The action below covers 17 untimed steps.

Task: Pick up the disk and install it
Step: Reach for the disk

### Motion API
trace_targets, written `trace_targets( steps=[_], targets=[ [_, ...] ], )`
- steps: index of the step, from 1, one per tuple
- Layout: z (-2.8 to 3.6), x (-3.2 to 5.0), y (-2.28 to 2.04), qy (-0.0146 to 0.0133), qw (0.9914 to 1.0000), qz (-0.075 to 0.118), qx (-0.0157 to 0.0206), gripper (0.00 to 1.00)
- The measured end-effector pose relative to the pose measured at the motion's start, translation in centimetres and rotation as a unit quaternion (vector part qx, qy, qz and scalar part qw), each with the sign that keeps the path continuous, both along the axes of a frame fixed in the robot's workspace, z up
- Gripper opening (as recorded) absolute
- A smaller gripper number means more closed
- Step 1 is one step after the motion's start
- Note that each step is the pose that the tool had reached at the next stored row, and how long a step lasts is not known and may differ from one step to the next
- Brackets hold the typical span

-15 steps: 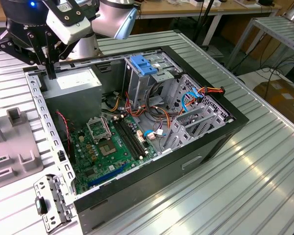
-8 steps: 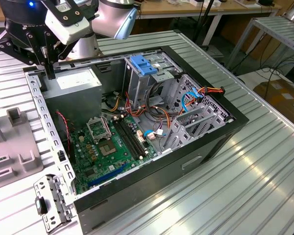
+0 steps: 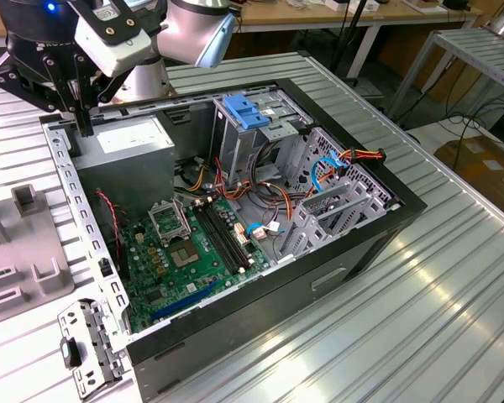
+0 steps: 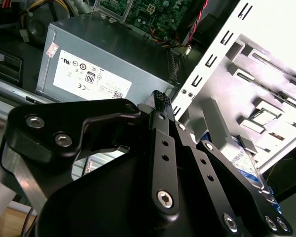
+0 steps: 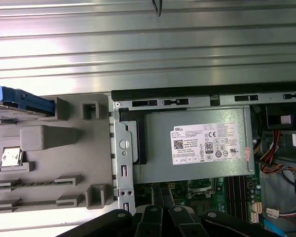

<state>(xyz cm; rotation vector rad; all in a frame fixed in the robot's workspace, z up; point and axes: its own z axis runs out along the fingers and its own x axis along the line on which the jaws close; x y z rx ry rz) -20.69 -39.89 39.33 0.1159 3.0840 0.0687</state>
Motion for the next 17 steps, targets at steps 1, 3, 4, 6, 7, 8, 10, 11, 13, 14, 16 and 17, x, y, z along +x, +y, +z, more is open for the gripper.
trace_targets(
  steps=[1, 3, 4, 6, 7, 8, 10, 11, 13, 14, 16, 17],
  targets=[
    [0.00, -0.01, 0.00, 0.0000, 1.00000, 0.000, 0.0000, 0.11],
    [0.00, -0.05, 0.00, 0.0000, 1.00000, 0.000, 0.0000, 0.11],
    [0.00, -0.06, 0.00, 0.0000, 1.00000, 0.000, 0.0000, 0.11],
    [0.00, -0.12, 0.00, 0.0000, 1.00000, 0.000, 0.0000, 0.11],
    [0.00, -0.14, 0.00, 0.0000, 1.00000, 0.000, 0.0000, 0.11],
    [0.00, -0.20, 0.00, 0.0000, 1.00000, 0.000, 0.0000, 0.11],
    [0.00, -0.27, 0.00, 0.0000, 1.00000, 0.000, 0.0000, 0.11],
    [0.00, -0.29, 0.00, 0.0000, 1.00000, 0.000, 0.0000, 0.11],
    [0.00, -0.35, 0.00, 0.0000, 1.00000, 0.000, 0.0000, 0.11],
    [0.00, -0.38, 0.00, 0.0000, 1.00000, 0.000, 0.0000, 0.11],
    [0.00, -0.44, 0.00, 0.0000, 1.00000, 0.000, 0.0000, 0.11],
    [0.00, -0.47, 0.00, 0.0000, 1.00000, 0.000, 0.0000, 0.11]
  ],
)
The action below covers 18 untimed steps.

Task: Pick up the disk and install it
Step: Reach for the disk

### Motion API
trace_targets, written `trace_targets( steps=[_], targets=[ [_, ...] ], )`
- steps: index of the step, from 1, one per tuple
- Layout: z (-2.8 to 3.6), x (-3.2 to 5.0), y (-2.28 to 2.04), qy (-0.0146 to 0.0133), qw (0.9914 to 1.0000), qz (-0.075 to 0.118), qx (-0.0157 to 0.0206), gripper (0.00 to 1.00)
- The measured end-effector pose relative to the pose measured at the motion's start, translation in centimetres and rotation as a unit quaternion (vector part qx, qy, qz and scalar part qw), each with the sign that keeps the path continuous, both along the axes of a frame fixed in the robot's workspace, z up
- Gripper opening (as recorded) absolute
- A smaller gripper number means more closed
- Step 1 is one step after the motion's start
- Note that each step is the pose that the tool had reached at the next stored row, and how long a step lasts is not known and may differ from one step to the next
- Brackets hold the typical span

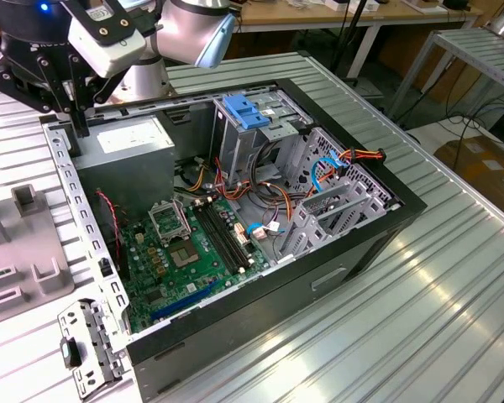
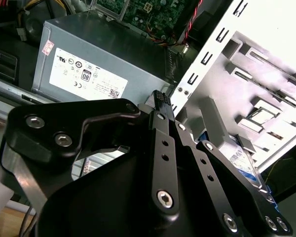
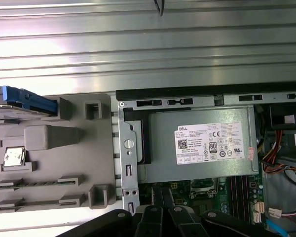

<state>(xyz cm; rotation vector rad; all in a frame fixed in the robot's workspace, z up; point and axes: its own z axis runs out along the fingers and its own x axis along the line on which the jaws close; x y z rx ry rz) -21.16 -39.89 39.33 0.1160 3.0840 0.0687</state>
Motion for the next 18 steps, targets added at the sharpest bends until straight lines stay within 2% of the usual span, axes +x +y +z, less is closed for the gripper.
trace_targets(
  steps=[18],
  targets=[
    [0.00, -0.58, 0.00, 0.0000, 1.00000, 0.000, 0.0000, 0.11]
  ],
)
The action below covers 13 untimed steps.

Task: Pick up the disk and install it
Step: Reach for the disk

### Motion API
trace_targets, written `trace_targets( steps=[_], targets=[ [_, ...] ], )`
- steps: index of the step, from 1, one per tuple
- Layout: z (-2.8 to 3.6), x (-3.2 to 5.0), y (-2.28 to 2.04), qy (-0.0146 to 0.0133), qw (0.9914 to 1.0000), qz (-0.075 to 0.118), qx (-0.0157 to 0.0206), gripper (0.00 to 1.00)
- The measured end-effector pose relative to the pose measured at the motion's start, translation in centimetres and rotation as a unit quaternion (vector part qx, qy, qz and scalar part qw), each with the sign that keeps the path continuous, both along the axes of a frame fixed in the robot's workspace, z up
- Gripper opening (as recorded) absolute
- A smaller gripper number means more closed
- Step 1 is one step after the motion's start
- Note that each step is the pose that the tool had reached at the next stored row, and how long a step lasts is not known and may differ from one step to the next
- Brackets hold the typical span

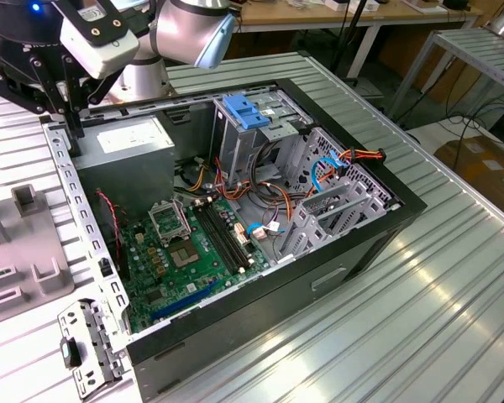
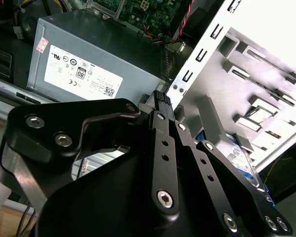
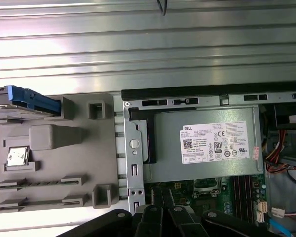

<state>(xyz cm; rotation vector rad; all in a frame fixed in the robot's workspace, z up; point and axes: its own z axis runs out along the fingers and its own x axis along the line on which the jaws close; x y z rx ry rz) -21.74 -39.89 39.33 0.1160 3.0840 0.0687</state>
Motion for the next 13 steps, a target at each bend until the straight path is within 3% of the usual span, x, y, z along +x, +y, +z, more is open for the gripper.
trace_targets(
  steps=[13],
  targets=[
    [0.00, -0.39, 0.00, 0.0000, 1.00000, 0.000, 0.0000, 0.11]
  ],
)
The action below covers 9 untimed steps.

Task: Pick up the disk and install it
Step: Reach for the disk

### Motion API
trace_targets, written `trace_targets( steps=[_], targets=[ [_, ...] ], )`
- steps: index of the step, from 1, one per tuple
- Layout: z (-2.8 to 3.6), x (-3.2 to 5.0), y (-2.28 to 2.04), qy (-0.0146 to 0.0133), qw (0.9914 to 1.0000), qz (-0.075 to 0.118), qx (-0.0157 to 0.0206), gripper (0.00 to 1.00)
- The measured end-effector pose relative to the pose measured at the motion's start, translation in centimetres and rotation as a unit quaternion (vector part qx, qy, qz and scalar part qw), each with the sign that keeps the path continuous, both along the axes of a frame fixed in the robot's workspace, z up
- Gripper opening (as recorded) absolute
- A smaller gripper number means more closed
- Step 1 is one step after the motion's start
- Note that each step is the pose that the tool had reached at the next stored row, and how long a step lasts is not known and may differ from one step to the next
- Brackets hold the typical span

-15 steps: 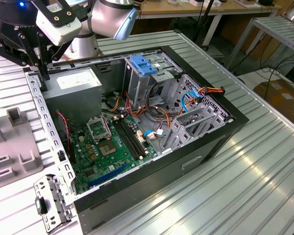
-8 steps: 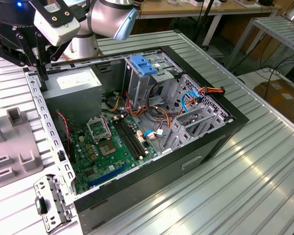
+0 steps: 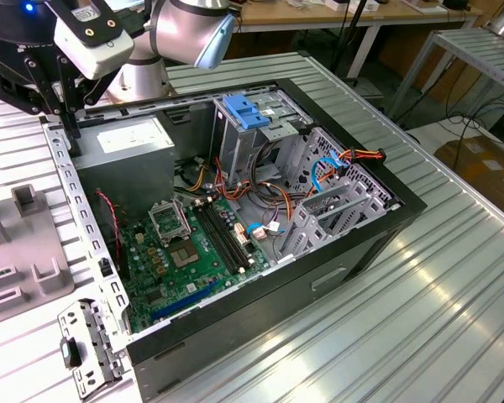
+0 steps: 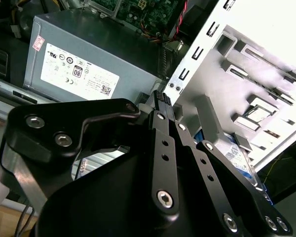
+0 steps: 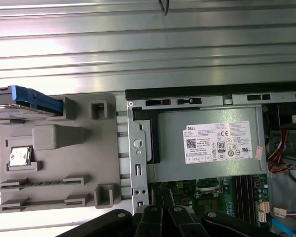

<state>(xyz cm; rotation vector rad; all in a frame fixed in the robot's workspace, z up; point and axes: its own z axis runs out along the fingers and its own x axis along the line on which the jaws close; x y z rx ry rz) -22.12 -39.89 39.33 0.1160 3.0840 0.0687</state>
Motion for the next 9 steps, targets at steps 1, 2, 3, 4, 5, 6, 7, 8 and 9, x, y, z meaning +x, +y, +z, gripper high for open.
trace_targets(
  steps=[1, 2, 3, 4, 5, 6, 7, 8, 9],
  targets=[
    [0.00, -0.02, 0.00, 0.0000, 1.00000, 0.000, 0.0000, 0.11],
    [0.00, -0.04, 0.00, 0.0000, 1.00000, 0.000, 0.0000, 0.11],
    [0.00, -0.07, 0.00, 0.0000, 1.00000, 0.000, 0.0000, 0.11],
    [0.00, -0.09, 0.00, 0.0000, 1.00000, 0.000, 0.0000, 0.11],
    [0.00, -0.11, 0.00, 0.0000, 1.00000, 0.000, 0.0000, 0.11],
    [0.00, -0.13, 0.00, 0.0000, 1.00000, 0.000, 0.0000, 0.11],
    [0.00, -0.16, 0.00, 0.0000, 1.00000, 0.000, 0.0000, 0.11],
    [0.00, -0.17, 0.00, 0.0000, 1.00000, 0.000, 0.0000, 0.11],
    [0.00, -0.19, 0.00, 0.0000, 1.00000, 0.000, 0.0000, 0.11]
  ],
)
